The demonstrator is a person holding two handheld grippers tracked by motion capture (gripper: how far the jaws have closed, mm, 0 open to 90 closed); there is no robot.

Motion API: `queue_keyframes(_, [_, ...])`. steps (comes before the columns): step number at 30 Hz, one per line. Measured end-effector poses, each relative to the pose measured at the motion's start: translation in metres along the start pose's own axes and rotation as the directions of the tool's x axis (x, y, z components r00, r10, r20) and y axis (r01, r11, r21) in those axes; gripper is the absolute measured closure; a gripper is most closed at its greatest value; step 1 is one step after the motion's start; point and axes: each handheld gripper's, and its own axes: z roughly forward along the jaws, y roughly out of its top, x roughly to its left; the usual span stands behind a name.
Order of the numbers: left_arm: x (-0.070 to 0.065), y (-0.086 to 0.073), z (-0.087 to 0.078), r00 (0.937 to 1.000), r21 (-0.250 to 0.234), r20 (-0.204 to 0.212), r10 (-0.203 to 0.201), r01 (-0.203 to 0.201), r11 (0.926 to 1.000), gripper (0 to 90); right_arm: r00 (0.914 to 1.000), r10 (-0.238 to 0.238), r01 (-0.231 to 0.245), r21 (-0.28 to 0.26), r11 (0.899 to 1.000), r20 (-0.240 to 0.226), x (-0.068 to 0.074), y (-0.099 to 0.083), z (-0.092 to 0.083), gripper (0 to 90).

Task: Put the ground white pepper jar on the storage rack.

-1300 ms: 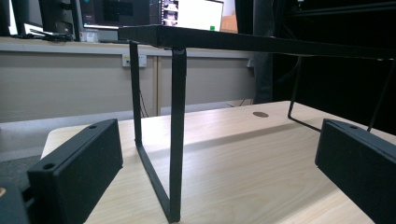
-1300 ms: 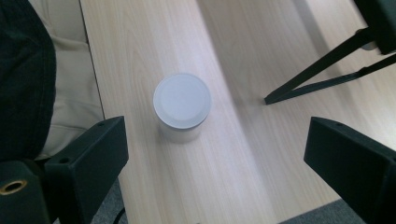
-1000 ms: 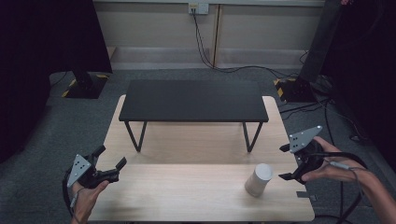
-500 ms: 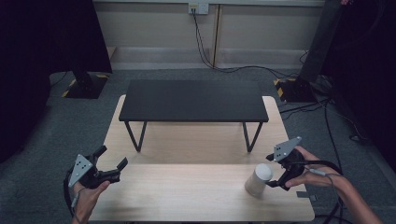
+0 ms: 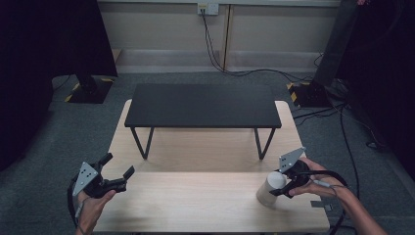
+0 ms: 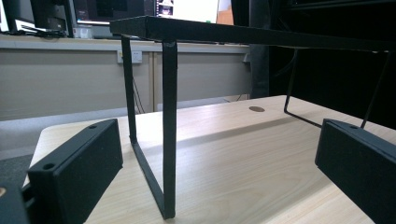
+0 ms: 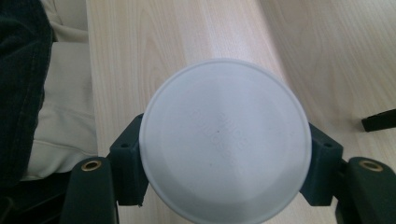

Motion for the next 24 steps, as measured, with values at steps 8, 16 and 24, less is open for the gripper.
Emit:
queue_keyframes(8, [0.0,0.0,0.0,1.0,0.001,0.0,0.001,-0.001,1.0,0.0,0.9994,0.036,-0.036,0.0,0.999,0.005,0.004,0.002,-0.003,34.0])
queue_keyframes(16, [0.0,0.0,0.001,1.0,0.0,0.001,0.001,-0.001,1.0,0.0,0.9993,0.024,-0.024,-0.005,1.0,0.029,0.014,0.028,-0.03,34.0])
queue_keyframes(24, [0.001,0.0,0.0,1.0,-0.005,-0.003,-0.004,0.004,1.0,0.0,0.9981,0.018,-0.019,0.014,1.0,0.058,0.02,0.073,-0.071,34.0])
